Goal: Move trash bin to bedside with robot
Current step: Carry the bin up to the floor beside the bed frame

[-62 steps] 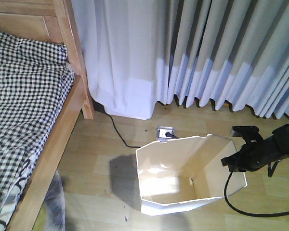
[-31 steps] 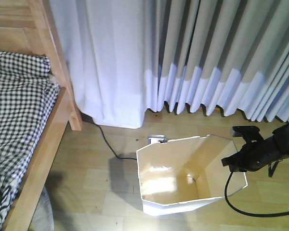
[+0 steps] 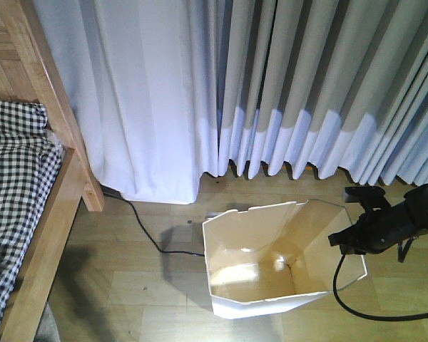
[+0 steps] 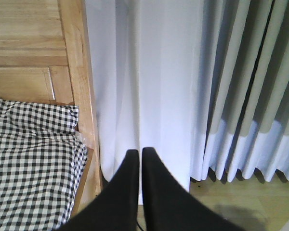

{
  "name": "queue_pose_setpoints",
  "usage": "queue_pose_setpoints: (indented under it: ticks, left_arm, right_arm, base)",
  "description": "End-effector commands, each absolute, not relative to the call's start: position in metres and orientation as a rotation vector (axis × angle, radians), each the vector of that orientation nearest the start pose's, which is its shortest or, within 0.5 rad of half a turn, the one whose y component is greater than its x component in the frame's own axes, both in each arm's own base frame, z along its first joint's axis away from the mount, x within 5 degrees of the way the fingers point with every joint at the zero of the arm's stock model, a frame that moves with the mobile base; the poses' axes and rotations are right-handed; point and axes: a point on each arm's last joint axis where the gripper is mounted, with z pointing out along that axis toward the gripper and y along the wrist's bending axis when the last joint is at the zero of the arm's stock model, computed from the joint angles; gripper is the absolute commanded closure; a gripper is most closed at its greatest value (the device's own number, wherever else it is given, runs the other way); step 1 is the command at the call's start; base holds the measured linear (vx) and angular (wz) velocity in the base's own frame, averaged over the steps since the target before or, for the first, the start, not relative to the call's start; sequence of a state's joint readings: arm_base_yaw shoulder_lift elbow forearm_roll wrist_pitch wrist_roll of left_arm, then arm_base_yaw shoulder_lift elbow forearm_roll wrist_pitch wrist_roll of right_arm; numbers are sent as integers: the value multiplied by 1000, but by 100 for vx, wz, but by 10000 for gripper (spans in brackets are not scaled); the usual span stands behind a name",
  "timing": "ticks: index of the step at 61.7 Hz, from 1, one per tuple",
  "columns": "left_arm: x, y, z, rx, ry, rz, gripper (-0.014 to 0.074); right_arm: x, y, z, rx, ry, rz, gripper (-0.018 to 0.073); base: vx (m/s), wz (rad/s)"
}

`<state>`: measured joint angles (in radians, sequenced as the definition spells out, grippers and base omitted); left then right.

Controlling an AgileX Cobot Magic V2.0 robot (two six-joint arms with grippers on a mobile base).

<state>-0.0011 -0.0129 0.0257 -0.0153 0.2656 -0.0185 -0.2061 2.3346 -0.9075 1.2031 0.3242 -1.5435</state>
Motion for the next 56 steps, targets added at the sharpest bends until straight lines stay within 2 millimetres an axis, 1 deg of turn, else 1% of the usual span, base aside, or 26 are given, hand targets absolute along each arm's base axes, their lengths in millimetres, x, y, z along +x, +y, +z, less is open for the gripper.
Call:
queue_pose_setpoints:
  ticks: [1,24,56]
  left_arm:
    - [56,0,182,-30,1697,-36,603]
    - [56,0,182,-30,1697,-36,603]
    - [56,0,182,-30,1697,-36,603]
  right_arm:
    - [323,-28,4,-231,2813,553,564]
    - [323,-28,4,-231,2813,553,564]
    - [323,-28,4,-231,2813,553,564]
  base:
    - [11,-3]
    - [8,0]
    - [1,0]
